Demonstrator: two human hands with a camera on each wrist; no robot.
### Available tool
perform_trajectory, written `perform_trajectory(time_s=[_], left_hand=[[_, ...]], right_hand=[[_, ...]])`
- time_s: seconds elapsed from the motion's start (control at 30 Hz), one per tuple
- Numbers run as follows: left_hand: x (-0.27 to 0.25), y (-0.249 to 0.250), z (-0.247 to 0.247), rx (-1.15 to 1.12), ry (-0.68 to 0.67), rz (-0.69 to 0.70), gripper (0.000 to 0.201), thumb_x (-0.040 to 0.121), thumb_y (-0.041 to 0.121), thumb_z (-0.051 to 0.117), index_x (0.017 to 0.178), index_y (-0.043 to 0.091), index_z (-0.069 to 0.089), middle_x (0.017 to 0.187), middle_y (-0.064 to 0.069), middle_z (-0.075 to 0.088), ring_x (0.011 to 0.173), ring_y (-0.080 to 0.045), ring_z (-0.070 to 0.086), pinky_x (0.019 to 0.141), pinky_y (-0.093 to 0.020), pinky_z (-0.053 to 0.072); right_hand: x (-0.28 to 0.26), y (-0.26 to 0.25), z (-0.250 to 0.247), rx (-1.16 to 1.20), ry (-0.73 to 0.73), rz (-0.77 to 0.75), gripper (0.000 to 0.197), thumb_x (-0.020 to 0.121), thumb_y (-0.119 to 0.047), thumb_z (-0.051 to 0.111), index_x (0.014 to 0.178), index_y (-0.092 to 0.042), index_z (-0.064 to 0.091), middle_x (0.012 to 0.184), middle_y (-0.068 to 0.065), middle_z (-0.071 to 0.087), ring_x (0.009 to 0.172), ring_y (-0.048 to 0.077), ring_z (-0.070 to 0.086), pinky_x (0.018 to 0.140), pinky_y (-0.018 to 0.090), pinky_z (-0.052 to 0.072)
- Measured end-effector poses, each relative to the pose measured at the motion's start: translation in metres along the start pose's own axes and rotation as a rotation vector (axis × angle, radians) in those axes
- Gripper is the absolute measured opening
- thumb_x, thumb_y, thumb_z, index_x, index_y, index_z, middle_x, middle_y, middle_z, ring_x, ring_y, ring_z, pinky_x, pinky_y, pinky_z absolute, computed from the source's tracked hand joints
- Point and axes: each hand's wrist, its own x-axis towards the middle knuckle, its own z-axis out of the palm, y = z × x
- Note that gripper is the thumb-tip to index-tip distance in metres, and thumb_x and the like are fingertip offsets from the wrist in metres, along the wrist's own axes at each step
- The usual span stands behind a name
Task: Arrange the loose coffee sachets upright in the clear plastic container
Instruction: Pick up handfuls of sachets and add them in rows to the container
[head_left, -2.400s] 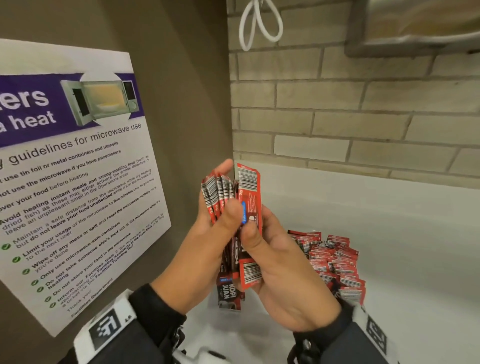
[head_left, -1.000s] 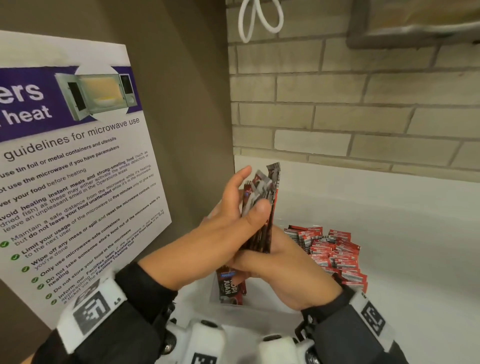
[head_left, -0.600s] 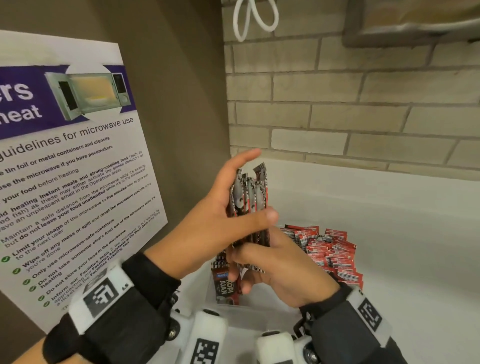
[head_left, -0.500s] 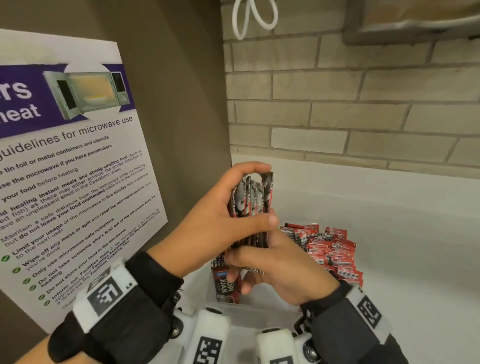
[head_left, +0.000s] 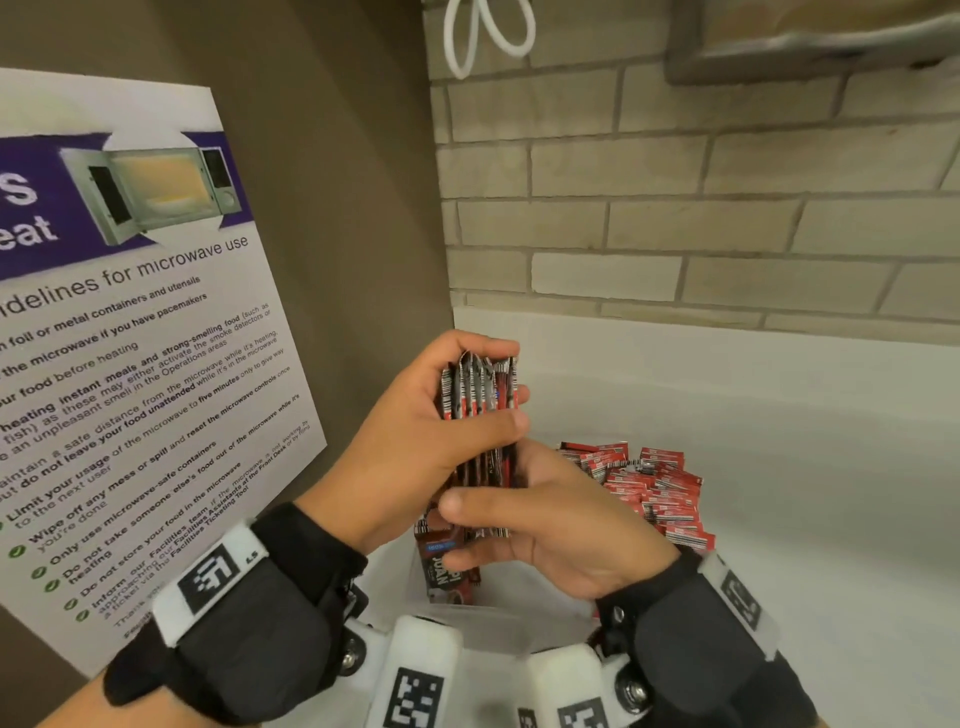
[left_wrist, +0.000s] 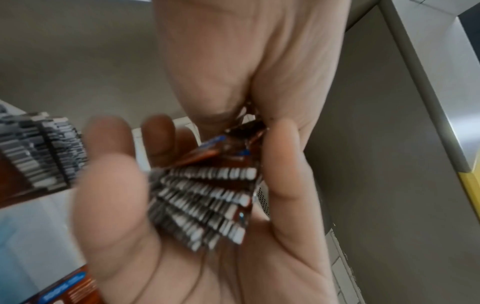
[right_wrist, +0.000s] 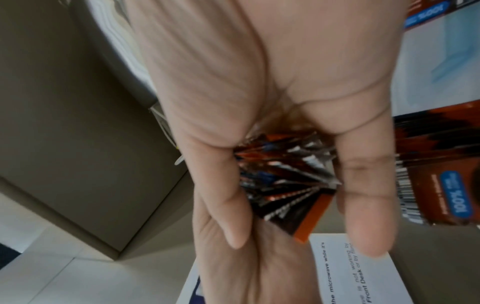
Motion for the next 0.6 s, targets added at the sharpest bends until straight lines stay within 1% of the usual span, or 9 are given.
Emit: perform_trajectory(time_s=[0.1,0.17,0.23,0.3,0.37,0.43,0.5,0.53,0.6], left_hand=[[-0.001,0.001,0.002,0.046,0.04,0.042,0.036,0.078,-0.004,0.069,0.104,0.021,0.063,0.107,0.001,0.069,0.102,-0.015,0.067,0.084,-0.03,0.055],[-0.001,0.0,0.004,0.086,0.033,0.074,0.04,0.079,0.001,0.072,0.107,0.027,0.063,0.111,0.003,0.067,0.106,-0.013,0.065,0.086,-0.029,0.052],[-0.001,-0.003,0.002,0.121,0.003,0.101,0.056,0.076,0.013,0.073,0.12,0.04,0.052,0.12,0.007,0.061,0.11,-0.011,0.062,0.088,-0.028,0.051],[-0.002,-0.006,-0.001,0.076,0.003,0.084,0.082,0.069,0.03,0.079,0.131,0.055,0.032,0.13,0.01,0.054,0.115,-0.009,0.058,0.092,-0.03,0.05],[-0.006,-0.008,-0.002,0.007,0.004,0.029,0.093,0.061,0.041,0.08,0.135,0.054,0.025,0.132,0.01,0.054,0.122,-0.009,0.053,0.097,-0.034,0.047],[-0.012,-0.011,0.004,0.021,-0.041,-0.035,0.078,0.064,0.042,0.075,0.134,0.034,0.04,0.12,0.006,0.063,0.111,-0.007,0.059,0.088,-0.027,0.051],[-0.016,-0.015,0.011,0.123,-0.016,-0.033,0.055,0.073,0.041,0.07,0.124,0.032,0.052,0.115,0.01,0.066,0.107,-0.002,0.061,0.087,-0.023,0.049],[-0.017,-0.017,0.013,0.148,0.019,-0.014,0.044,0.078,0.038,0.067,0.12,0.034,0.054,0.114,0.013,0.067,0.109,-0.001,0.061,0.091,-0.023,0.047],[-0.018,-0.016,0.014,0.105,0.066,0.015,0.027,0.087,0.032,0.059,0.113,0.035,0.061,0.112,0.011,0.069,0.109,-0.006,0.062,0.095,-0.027,0.046]], right_hand=[[-0.001,-0.001,0.004,-0.159,0.008,-0.04,0.029,0.081,-0.003,0.068,0.099,-0.024,0.059,0.086,-0.005,0.068,0.083,0.01,0.065,0.069,0.029,0.056],[0.002,0.001,0.005,-0.213,0.051,-0.072,0.025,0.082,0.004,0.063,0.096,-0.017,0.062,0.076,-0.004,0.066,0.075,0.009,0.064,0.06,0.024,0.055],[0.004,0.004,0.005,-0.211,0.114,-0.099,0.025,0.082,0.008,0.057,0.099,-0.01,0.061,0.073,0.001,0.062,0.066,0.008,0.061,0.052,0.021,0.049],[0.004,0.002,0.003,-0.175,0.18,-0.156,0.028,0.083,0.008,0.053,0.101,-0.012,0.06,0.076,0.004,0.059,0.063,0.008,0.057,0.048,0.021,0.046],[0.002,-0.001,0.0,-0.194,0.233,-0.206,0.028,0.083,0.006,0.053,0.094,-0.018,0.059,0.076,0.002,0.058,0.063,0.008,0.055,0.049,0.021,0.045],[0.007,0.003,0.002,-0.354,0.289,-0.243,0.019,0.08,-0.009,0.057,0.091,-0.024,0.056,0.076,-0.006,0.059,0.066,0.003,0.056,0.057,0.023,0.048],[0.013,0.011,0.007,-0.544,0.343,-0.27,0.029,0.068,-0.037,0.057,0.094,-0.028,0.051,0.081,-0.011,0.056,0.075,-0.002,0.056,0.073,0.024,0.051],[0.015,0.014,0.008,-0.624,0.329,-0.284,0.041,0.066,-0.039,0.057,0.104,-0.025,0.049,0.088,-0.013,0.054,0.082,-0.005,0.056,0.077,0.018,0.048],[0.01,0.015,0.007,-0.786,0.261,-0.286,0.063,0.072,-0.025,0.066,0.128,-0.021,0.036,0.106,-0.013,0.052,0.101,-0.008,0.053,0.082,0.011,0.046]])
